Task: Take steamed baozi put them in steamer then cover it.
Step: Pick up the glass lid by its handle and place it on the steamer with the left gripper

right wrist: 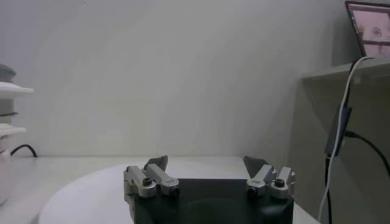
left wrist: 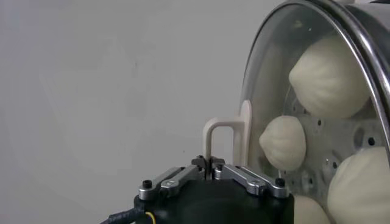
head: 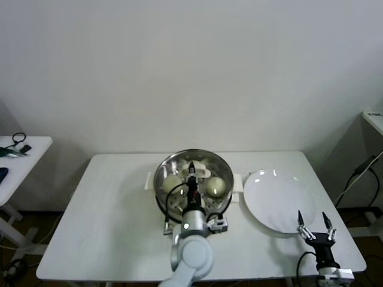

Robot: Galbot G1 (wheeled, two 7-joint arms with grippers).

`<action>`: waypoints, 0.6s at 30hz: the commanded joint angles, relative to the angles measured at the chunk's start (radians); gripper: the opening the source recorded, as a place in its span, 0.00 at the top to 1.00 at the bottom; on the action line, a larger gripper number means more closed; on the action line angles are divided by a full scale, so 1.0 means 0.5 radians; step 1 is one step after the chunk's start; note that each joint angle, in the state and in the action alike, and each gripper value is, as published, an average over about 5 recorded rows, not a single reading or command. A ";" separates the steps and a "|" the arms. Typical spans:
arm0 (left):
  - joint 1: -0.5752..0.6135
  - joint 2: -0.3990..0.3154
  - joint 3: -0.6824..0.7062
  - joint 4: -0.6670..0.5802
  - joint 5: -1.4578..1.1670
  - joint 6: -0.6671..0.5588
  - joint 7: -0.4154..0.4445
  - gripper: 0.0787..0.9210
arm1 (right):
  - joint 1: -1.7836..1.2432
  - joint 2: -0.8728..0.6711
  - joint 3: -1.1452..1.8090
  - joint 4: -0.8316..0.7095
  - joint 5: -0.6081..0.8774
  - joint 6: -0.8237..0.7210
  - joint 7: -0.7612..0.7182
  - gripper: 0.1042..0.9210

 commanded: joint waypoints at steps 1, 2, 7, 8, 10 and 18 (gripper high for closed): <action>-0.007 -0.097 0.008 0.005 -0.014 0.012 0.010 0.93 | -0.009 0.000 0.006 0.007 -0.013 0.009 -0.001 0.12; -0.005 -0.097 0.004 0.006 -0.005 0.006 0.005 0.93 | -0.011 0.002 0.006 0.010 -0.016 0.010 -0.001 0.12; -0.001 -0.097 -0.014 0.011 0.021 -0.016 -0.021 0.93 | -0.019 0.008 0.008 0.024 -0.024 0.009 -0.008 0.12; 0.001 -0.097 -0.015 0.012 0.025 -0.019 -0.024 0.93 | -0.020 0.009 0.009 0.027 -0.025 0.008 -0.010 0.12; 0.011 -0.097 -0.014 0.011 0.030 -0.024 -0.026 0.93 | -0.023 0.010 0.011 0.033 -0.025 0.008 -0.018 0.12; 0.047 -0.097 0.019 -0.031 0.006 -0.040 -0.010 0.84 | -0.037 0.015 0.019 0.064 -0.030 0.002 -0.041 0.12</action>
